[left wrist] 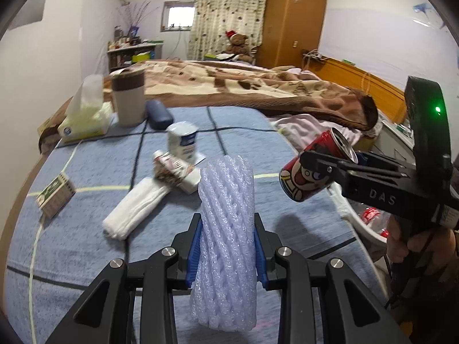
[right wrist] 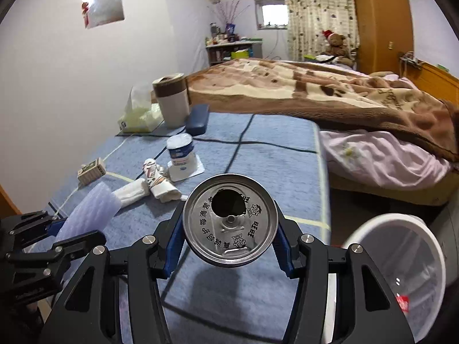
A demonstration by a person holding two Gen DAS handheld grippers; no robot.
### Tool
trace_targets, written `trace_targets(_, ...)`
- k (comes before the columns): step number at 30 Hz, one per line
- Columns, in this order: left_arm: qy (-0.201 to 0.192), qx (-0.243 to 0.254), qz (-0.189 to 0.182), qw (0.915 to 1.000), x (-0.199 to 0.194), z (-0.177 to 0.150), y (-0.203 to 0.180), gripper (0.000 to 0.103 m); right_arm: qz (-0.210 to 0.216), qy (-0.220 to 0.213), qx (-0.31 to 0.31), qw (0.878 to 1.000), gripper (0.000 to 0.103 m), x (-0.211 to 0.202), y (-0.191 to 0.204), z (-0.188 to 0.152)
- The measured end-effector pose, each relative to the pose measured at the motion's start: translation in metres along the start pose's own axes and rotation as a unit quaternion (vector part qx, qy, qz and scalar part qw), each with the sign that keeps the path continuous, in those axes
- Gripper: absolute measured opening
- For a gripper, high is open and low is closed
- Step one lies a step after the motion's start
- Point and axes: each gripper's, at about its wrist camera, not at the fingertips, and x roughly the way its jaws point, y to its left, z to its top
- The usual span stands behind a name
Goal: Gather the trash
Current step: 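Carry the red can and foam net sleeve over the wastebasket, then open both tools to drop the can and foam sleeve into the wastebasket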
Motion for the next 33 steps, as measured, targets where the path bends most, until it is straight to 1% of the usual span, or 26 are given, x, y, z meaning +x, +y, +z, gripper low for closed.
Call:
trace_targets(3,-0.005,0.012,-0.011,0.9999,0.000,0.005,-0.015,0.032,-0.014,-0.010,0.011,1.000,0.055,-0.016,-0.011,-0.003)
trace_targets(7,-0.010,0.030,-0.035,0.9989,0.003,0.013,-0.042,0.032,-0.036,-0.022,0.028,0.999,0.055,-0.037,-0.030,-0.007)
trace_targets(9,-0.011,0.039,-0.048,0.9981,0.006,0.016,-0.054,0.032,-0.054,-0.027,0.037,0.997,0.055,-0.047,-0.041,-0.010)
trace_targets(12,-0.009,0.055,-0.071,0.9959,0.013,0.021,-0.079,0.032,-0.075,-0.035,0.051,0.995,0.055,-0.060,-0.056,-0.015)
trace_targets(16,-0.006,0.074,-0.092,0.9930,0.018,0.024,-0.107,0.032,-0.101,-0.040,0.072,0.991,0.055,-0.071,-0.075,-0.021)
trace_targets(21,-0.002,0.100,-0.116,0.9882,0.027,0.029,-0.142,0.032,-0.124,-0.044,0.102,0.986,0.055,-0.082,-0.098,-0.032)
trace_targets(30,0.015,0.127,-0.150,0.9804,0.048,0.031,-0.191,0.032,-0.149,-0.027,0.124,0.981,0.055,-0.087,-0.121,-0.049)
trace_targets(33,0.017,0.141,-0.152,0.9781,0.053,0.030,-0.203,0.032,-0.161,-0.019,0.125,0.979,0.055,-0.088,-0.127,-0.055)
